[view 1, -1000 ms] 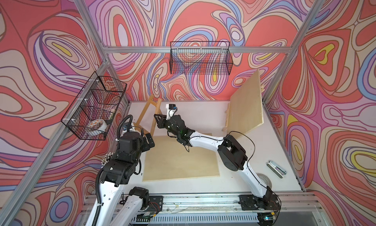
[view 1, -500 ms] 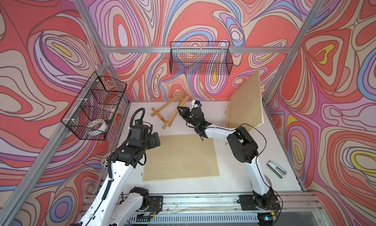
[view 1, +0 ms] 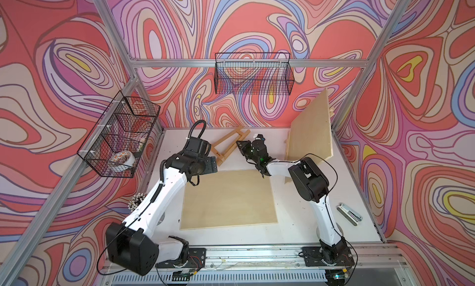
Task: Disassemble the easel
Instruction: Fold up the easel at the center of the board, then place the easel at the center of the board.
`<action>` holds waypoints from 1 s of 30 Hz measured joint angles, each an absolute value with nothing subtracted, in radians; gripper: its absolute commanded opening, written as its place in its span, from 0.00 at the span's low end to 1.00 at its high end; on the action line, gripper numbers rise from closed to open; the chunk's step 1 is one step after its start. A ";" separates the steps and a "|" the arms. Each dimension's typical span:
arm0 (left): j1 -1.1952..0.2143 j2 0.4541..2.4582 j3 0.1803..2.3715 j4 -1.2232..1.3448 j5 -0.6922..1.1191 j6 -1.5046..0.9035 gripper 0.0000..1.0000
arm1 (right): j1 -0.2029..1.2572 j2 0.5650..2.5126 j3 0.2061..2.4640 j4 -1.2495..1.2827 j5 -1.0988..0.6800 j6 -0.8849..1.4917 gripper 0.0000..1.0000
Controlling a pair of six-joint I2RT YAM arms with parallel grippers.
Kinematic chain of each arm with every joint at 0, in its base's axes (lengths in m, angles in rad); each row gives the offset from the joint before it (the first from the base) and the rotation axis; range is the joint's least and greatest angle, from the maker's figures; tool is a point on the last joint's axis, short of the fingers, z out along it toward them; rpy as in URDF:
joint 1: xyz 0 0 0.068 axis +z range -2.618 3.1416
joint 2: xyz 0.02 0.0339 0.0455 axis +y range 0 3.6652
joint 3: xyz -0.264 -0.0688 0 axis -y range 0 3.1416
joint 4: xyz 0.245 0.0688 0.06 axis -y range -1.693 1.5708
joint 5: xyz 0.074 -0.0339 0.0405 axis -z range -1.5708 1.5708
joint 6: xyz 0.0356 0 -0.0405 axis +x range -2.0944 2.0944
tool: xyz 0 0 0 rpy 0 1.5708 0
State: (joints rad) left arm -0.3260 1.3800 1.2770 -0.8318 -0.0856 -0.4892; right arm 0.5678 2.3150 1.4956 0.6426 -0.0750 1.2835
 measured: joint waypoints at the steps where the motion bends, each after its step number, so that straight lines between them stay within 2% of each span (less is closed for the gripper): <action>1: -0.327 1.419 1.303 -0.839 -0.086 -0.501 0.91 | 0.567 2.320 1.496 0.648 -0.075 1.286 0.00; 11: -0.342 1.811 1.658 -0.945 -0.107 -0.649 0.85 | 0.566 2.387 1.496 0.706 -0.075 1.330 0.00; 13: -0.348 1.865 1.692 -0.947 -0.113 -0.675 0.78 | 0.566 2.393 1.495 0.711 -0.075 1.335 0.00; 21: -0.354 2.040 1.752 -0.944 -0.124 -0.741 0.64 | 0.566 2.405 1.492 0.731 -0.078 1.348 0.00; 23: -0.355 2.069 1.779 -0.946 -0.131 -0.746 0.59 | 0.566 2.410 1.492 0.736 -0.080 1.354 0.00; 28: -0.355 2.117 1.843 -0.946 -0.158 -0.746 0.53 | 0.566 2.411 1.492 0.741 -0.084 1.356 0.00; 30: -0.355 2.133 1.861 -0.946 -0.170 -0.746 0.46 | 0.566 2.411 1.492 0.741 -0.084 1.356 0.00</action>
State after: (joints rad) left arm -0.3546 2.1330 1.8610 -0.9459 -0.1703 -0.7456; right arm 0.5659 2.4115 1.4921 0.7410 -0.0845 1.3560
